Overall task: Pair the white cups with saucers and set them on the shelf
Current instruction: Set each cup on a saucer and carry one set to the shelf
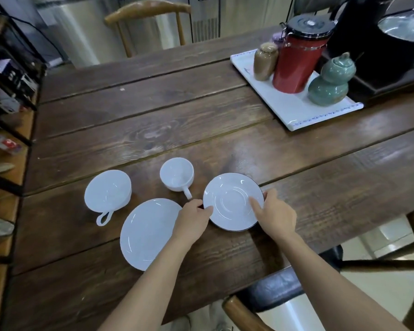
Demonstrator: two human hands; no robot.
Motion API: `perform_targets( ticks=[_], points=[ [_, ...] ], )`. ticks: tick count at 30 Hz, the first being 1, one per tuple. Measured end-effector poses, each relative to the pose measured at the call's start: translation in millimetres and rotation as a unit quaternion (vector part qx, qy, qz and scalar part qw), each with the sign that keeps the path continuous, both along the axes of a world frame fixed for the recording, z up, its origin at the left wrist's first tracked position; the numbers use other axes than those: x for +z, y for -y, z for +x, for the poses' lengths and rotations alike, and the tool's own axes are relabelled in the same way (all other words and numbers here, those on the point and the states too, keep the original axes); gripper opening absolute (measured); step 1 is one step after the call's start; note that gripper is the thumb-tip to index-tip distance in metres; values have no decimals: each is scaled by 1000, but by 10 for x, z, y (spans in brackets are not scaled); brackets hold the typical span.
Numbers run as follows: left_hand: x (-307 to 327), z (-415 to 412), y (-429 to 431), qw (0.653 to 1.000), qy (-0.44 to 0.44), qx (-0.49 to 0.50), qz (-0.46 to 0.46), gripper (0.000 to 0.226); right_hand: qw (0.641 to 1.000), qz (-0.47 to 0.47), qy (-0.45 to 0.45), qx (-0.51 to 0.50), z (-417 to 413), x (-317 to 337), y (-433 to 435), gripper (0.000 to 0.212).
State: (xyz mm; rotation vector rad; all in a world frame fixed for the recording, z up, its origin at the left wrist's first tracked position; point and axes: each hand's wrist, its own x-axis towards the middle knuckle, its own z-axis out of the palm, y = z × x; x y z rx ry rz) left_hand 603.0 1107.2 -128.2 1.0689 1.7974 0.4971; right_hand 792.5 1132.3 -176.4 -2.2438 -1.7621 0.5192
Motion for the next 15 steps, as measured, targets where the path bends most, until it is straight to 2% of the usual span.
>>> perform_targets(
  ticks=[2, 4, 6, 7, 9, 12, 15],
  points=[
    [97, -68, -29, 997, -53, -49, 8, 23, 999, 46, -1, -18, 14, 107, -37, 40],
    [219, -152, -42, 994, -87, -52, 34, 18, 995, 96, -34, -19, 1, 242, -125, 36],
    [341, -256, -29, 988, -122, 1, 95, 20, 990, 116, -72, 24, -81, 378, -245, 29],
    [374, -324, -28, 981, -135, 29, 140, 15, 988, 118, -83, 49, -152, 438, -305, 26],
    [402, -460, -37, 966, -134, 76, 206, 14, 985, 116, -93, 92, -321, 525, -408, 22],
    [356, -669, -98, 959, -87, 95, 251, 43, 981, 89, -105, 139, -579, 611, -501, 20],
    [239, -865, -173, 972, -75, 75, 211, 85, 975, 47, -123, 177, -801, 610, -553, 40]
  ],
)
